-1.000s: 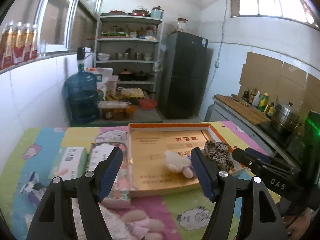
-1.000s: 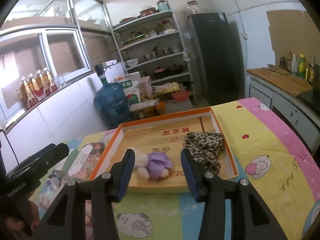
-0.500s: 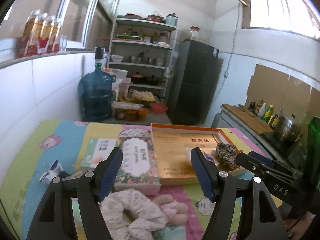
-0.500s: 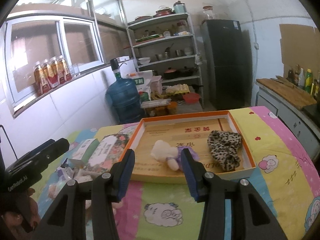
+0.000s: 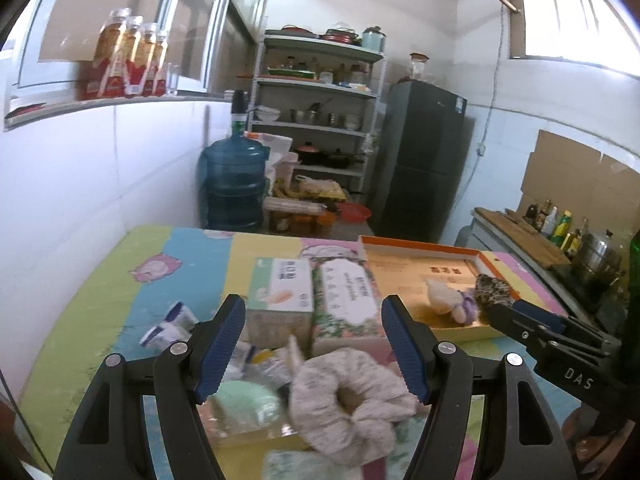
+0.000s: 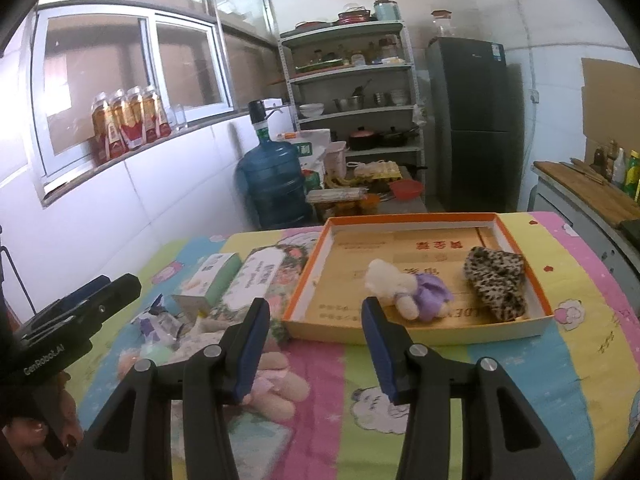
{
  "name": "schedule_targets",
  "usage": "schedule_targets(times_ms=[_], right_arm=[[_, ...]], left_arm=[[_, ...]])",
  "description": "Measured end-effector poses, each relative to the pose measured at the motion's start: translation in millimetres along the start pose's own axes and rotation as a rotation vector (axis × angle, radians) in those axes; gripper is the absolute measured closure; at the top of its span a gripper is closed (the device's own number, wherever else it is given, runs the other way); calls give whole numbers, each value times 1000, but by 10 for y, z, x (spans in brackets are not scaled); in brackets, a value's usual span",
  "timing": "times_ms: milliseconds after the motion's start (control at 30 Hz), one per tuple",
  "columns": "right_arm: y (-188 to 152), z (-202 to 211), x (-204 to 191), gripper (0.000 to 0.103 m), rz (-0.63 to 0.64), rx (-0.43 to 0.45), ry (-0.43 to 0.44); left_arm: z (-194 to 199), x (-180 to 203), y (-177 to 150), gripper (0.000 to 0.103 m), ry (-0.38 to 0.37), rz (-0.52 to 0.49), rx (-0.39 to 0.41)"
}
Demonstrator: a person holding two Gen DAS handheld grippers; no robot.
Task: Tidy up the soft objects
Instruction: 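Move both tools back over the pile of soft items, then grasp the bagged bun with the left tool while the right tool grasps the floral cloth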
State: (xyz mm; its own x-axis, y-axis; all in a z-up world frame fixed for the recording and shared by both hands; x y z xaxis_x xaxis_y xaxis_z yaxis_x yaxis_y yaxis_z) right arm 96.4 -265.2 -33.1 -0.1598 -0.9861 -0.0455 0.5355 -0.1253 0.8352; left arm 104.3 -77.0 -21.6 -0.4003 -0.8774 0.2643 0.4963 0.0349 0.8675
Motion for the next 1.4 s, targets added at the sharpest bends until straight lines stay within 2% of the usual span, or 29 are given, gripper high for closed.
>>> schedule_targets(times_ms=[433,567,633,1100,1400], right_arm=[[-209,31,-446,55,64,-27,16],[-298,-2,-505,44,68,-48,8],[-344,-26,-527,43,67,-60,6],[-736,-106,-983,43,165,-132,81],[-854,-202,-1075,43,207,-154,55]], left_arm=[[254,-425,-168,31,35,30,10],[316,-549,-261,31,38,46,10],[333,-601,-305,31,41,53,7],[454,-984,-678,31,59,107,-11],[462,-1162,-877,31,57,138,-38]])
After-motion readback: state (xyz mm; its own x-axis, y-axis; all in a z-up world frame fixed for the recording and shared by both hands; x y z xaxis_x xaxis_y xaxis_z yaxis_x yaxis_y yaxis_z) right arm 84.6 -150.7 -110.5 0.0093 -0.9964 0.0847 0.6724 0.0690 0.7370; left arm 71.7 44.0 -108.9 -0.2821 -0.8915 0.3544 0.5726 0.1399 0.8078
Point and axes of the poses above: each gripper's, at about its wrist camera, not at the fingertips, and z roughly against the way its jaws point, x to its right, y to its top, the point moved 9 cm from there along -z, roughly the way its jaws point, and after that the axes turned 15 degrees about -y, right-handed, at the moved point
